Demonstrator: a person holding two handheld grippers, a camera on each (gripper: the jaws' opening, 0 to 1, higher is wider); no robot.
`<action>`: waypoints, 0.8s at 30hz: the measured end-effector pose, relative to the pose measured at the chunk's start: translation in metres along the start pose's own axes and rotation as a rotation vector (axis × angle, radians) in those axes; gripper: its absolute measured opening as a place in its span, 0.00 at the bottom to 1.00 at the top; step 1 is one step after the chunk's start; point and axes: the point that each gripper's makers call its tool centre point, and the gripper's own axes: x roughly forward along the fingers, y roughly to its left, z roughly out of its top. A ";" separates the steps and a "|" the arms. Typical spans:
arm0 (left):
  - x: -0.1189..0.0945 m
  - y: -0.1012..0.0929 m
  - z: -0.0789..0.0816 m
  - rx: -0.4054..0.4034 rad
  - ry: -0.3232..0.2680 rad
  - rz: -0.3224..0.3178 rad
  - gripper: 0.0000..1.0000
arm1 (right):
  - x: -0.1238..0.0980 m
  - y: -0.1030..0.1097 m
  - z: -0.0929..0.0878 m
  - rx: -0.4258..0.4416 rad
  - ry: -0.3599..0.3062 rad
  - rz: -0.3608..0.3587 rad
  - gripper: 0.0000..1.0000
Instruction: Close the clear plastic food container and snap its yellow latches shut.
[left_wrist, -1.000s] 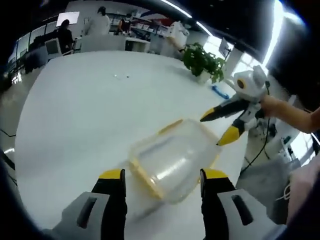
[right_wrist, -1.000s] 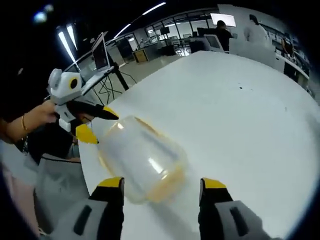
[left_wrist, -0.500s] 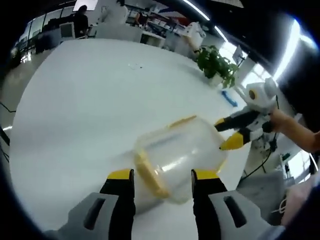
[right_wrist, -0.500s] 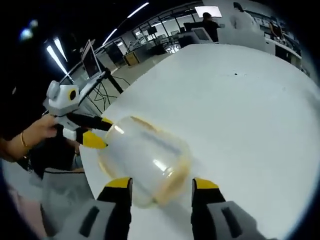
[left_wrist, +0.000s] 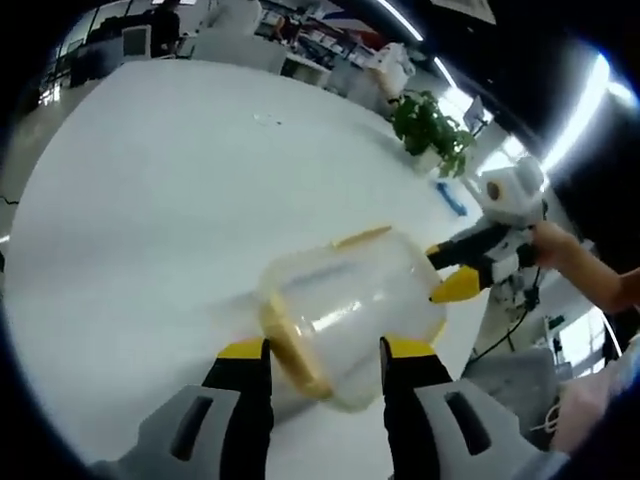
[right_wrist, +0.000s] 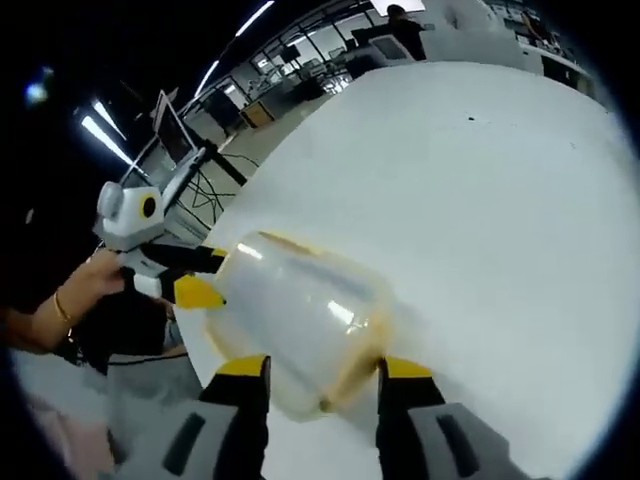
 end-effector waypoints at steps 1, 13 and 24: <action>0.000 0.000 0.000 0.002 0.006 -0.002 0.41 | 0.000 0.000 0.000 -0.003 0.012 0.002 0.40; 0.008 0.002 -0.003 -0.046 0.016 -0.058 0.37 | 0.009 0.005 -0.001 0.059 0.089 0.028 0.39; 0.006 0.003 0.002 -0.117 -0.036 -0.027 0.33 | 0.009 0.008 -0.002 0.082 0.062 -0.001 0.45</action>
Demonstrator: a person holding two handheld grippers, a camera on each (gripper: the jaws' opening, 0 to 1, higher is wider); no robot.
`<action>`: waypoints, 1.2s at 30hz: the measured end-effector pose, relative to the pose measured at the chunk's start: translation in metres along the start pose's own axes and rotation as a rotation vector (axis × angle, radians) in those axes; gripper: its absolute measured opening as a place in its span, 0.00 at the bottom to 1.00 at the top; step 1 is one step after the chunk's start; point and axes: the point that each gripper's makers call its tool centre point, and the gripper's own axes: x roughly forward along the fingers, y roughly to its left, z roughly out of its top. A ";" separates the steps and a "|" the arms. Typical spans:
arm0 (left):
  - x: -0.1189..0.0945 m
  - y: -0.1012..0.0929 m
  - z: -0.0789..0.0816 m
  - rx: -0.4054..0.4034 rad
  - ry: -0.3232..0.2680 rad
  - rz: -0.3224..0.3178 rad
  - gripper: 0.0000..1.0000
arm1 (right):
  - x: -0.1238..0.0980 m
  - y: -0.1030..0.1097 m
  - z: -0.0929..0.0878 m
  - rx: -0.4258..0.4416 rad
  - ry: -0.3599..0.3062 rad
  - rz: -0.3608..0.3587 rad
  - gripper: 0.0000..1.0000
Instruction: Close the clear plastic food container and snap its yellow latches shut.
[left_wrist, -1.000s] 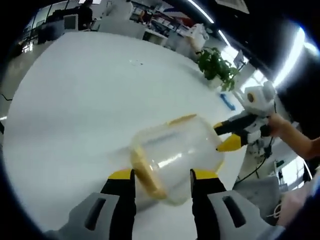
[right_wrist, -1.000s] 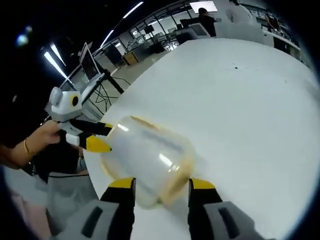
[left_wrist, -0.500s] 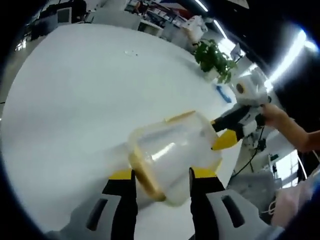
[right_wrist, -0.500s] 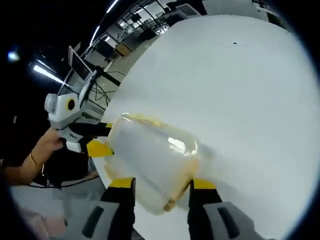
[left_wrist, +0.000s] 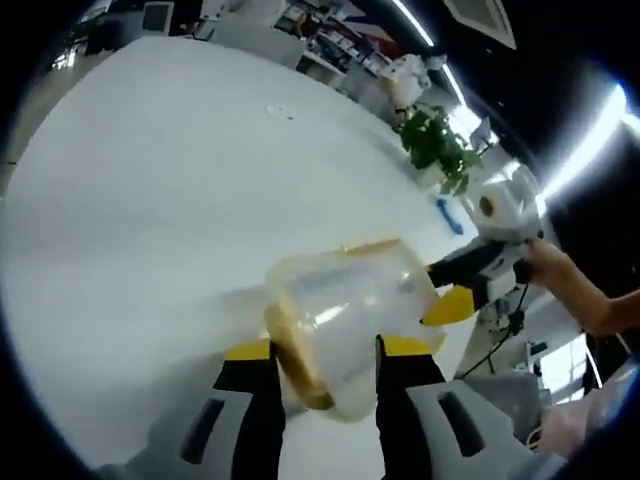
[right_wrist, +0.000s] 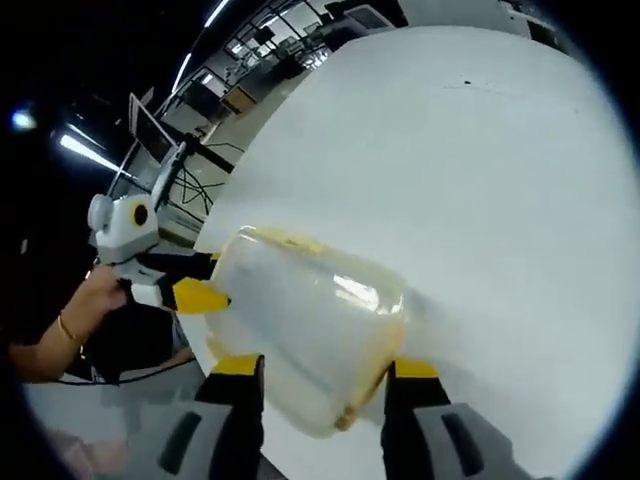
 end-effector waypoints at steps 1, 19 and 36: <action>-0.001 0.000 0.000 0.016 -0.010 0.006 0.34 | 0.000 0.000 0.000 -0.001 -0.011 -0.001 0.46; -0.010 0.001 0.001 0.094 0.034 0.155 0.41 | -0.001 0.004 0.000 -0.050 -0.011 -0.003 0.46; 0.003 0.005 -0.005 0.069 0.097 0.157 0.27 | -0.001 0.002 0.001 -0.014 0.000 -0.020 0.42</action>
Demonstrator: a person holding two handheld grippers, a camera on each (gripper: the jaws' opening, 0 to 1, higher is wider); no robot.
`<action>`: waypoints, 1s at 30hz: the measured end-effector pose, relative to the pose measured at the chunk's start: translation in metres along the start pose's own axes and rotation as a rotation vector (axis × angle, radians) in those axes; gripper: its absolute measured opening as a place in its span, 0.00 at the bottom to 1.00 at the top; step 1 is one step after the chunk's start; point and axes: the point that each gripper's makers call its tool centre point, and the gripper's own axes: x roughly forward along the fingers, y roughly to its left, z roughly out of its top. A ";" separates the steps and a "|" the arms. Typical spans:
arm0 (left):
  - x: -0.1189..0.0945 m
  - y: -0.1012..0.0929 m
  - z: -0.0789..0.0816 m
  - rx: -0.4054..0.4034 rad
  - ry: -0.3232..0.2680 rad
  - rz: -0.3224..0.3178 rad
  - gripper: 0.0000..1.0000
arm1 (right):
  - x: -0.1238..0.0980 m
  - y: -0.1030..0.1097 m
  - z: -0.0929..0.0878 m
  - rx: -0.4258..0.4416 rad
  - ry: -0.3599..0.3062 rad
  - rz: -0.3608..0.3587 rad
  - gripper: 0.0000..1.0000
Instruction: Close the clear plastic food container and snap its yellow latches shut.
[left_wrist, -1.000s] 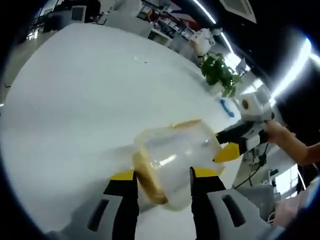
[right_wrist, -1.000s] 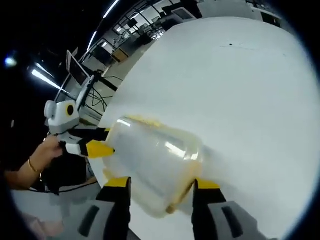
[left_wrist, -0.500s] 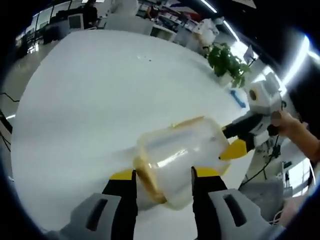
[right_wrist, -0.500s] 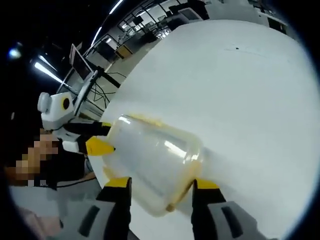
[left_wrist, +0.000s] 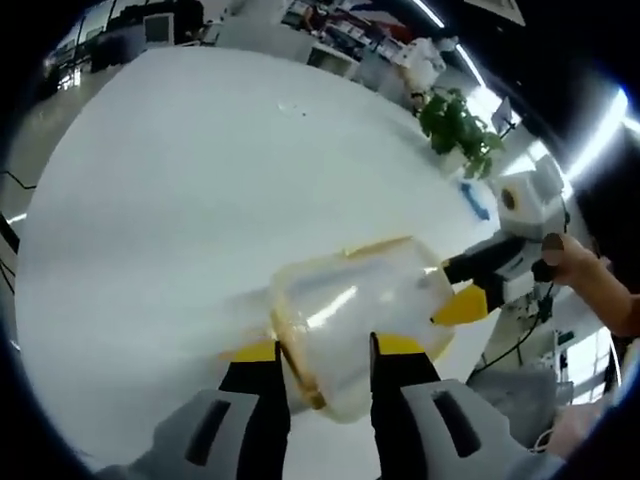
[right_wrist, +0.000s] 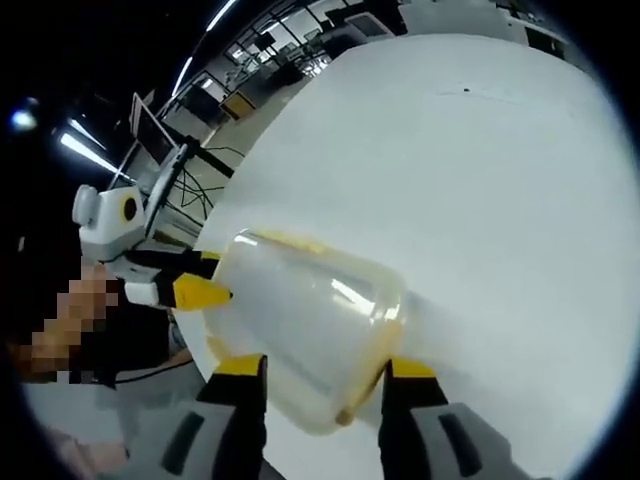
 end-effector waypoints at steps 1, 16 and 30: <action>0.003 0.001 -0.001 -0.010 -0.004 -0.004 0.27 | 0.000 -0.001 0.000 0.001 0.000 0.004 0.42; -0.007 -0.003 0.012 0.099 -0.065 0.010 0.34 | 0.000 0.002 -0.003 -0.016 -0.036 0.007 0.46; -0.021 -0.010 0.026 0.213 -0.143 0.008 0.46 | -0.021 -0.001 0.013 -0.103 -0.153 -0.023 0.47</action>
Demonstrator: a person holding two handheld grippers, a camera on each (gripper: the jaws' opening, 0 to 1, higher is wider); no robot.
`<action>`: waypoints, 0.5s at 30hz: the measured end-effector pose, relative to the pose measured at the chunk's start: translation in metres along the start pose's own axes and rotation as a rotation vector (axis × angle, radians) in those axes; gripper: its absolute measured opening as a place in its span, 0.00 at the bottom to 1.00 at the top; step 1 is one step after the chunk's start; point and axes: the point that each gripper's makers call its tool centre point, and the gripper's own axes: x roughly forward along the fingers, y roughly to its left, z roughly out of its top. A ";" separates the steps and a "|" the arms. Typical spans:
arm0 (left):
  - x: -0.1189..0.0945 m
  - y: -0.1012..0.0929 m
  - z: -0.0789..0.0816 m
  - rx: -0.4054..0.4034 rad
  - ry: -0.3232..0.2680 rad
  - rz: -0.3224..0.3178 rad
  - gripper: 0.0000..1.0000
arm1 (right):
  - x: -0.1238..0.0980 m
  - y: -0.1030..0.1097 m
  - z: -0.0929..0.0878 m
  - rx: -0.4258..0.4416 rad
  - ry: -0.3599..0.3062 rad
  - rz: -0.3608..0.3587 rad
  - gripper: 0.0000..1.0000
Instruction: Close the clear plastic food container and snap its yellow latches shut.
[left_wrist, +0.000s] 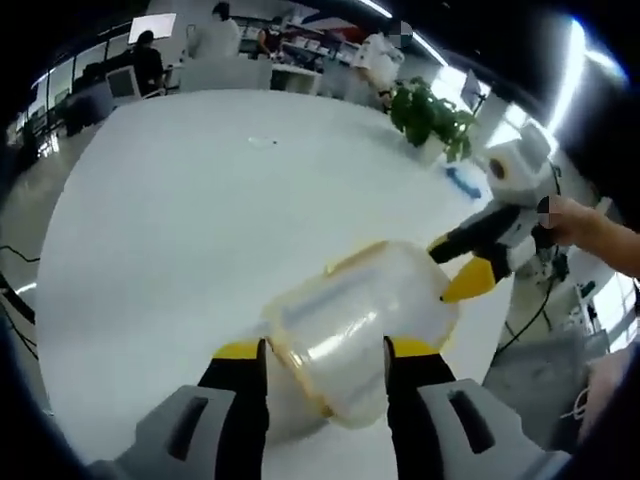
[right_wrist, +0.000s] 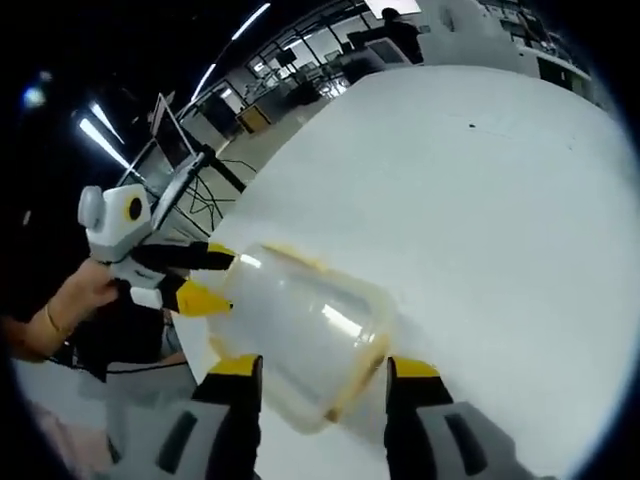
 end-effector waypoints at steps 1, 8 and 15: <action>-0.002 0.001 0.004 0.013 -0.016 0.011 0.46 | -0.002 -0.002 0.003 -0.007 -0.013 -0.010 0.47; -0.010 -0.010 0.015 0.097 -0.081 -0.022 0.43 | -0.011 0.005 0.021 -0.088 -0.101 -0.014 0.45; -0.005 -0.018 0.010 0.170 -0.074 -0.011 0.43 | -0.004 0.028 0.029 -0.184 -0.139 0.043 0.41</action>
